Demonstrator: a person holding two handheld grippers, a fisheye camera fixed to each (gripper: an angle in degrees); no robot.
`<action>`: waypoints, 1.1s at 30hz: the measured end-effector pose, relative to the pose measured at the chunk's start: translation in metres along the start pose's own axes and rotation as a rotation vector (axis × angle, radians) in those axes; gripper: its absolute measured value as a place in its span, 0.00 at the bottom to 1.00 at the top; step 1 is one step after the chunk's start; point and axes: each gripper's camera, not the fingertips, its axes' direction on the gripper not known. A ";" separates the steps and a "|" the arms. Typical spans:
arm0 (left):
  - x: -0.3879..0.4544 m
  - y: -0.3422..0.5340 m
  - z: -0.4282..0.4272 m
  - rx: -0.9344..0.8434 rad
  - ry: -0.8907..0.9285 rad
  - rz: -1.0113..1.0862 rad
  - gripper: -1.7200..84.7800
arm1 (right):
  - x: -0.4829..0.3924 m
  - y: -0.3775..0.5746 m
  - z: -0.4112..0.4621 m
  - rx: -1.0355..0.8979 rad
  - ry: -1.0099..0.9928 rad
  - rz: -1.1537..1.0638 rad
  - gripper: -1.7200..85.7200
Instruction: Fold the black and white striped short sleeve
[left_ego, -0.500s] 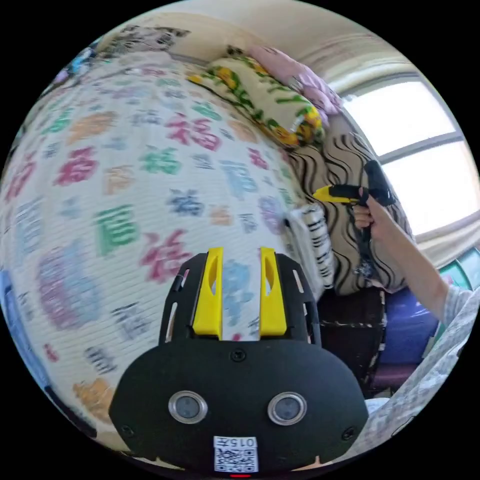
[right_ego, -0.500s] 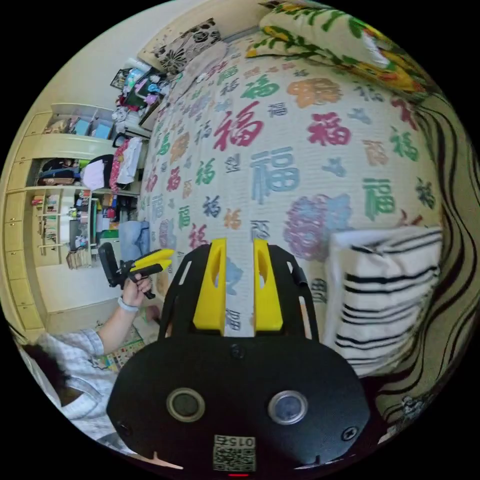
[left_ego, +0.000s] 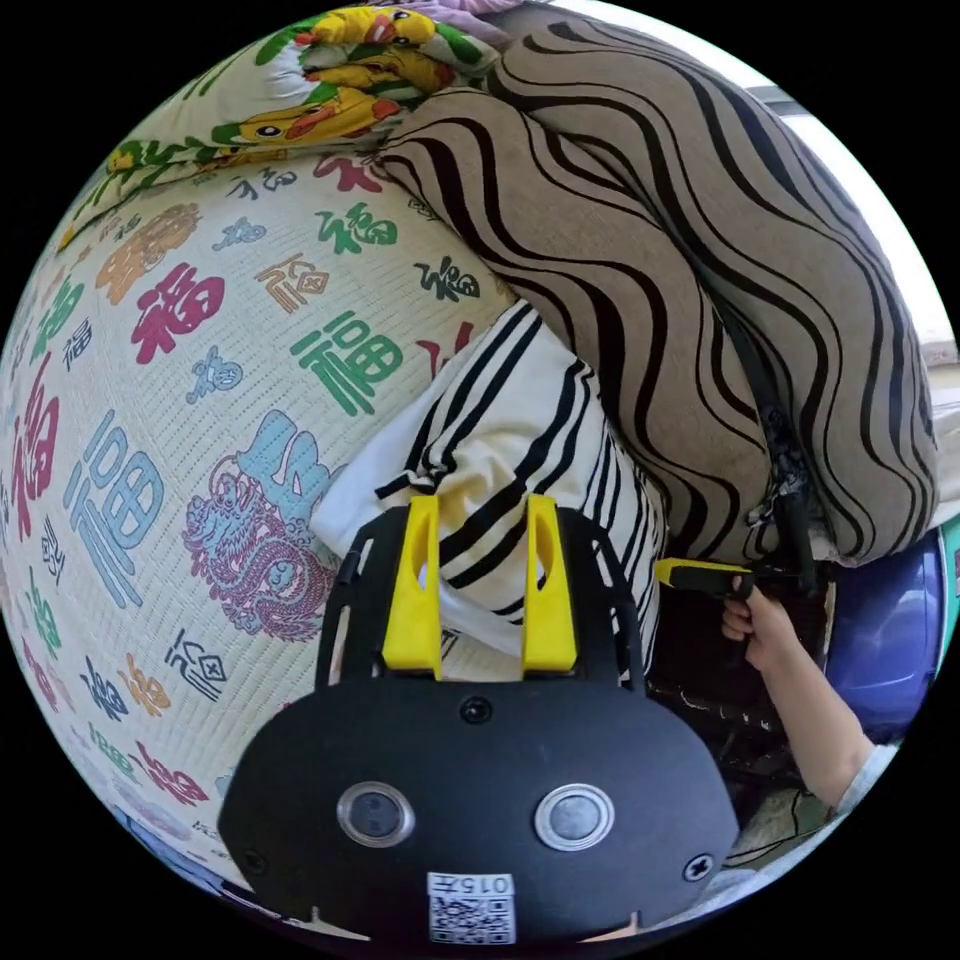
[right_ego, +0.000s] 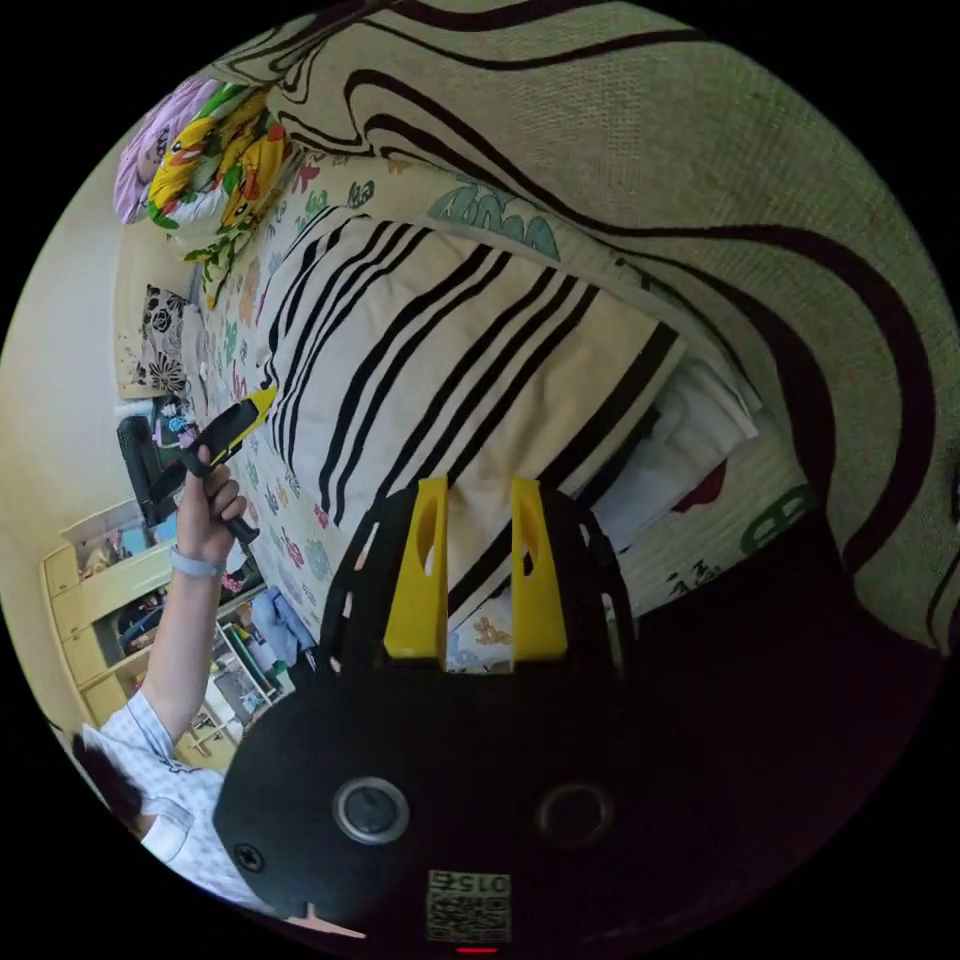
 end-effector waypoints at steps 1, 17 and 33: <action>-0.005 0.005 -0.003 0.029 0.045 0.022 0.08 | 0.005 0.002 0.000 0.018 -0.017 0.006 0.09; -0.218 0.260 -0.142 0.492 0.279 -0.304 0.05 | -0.251 0.169 0.062 -0.121 -0.549 -1.060 0.03; -0.308 0.473 -0.122 0.268 -0.052 -0.594 0.21 | -0.269 0.162 0.274 -0.203 0.042 -0.724 0.13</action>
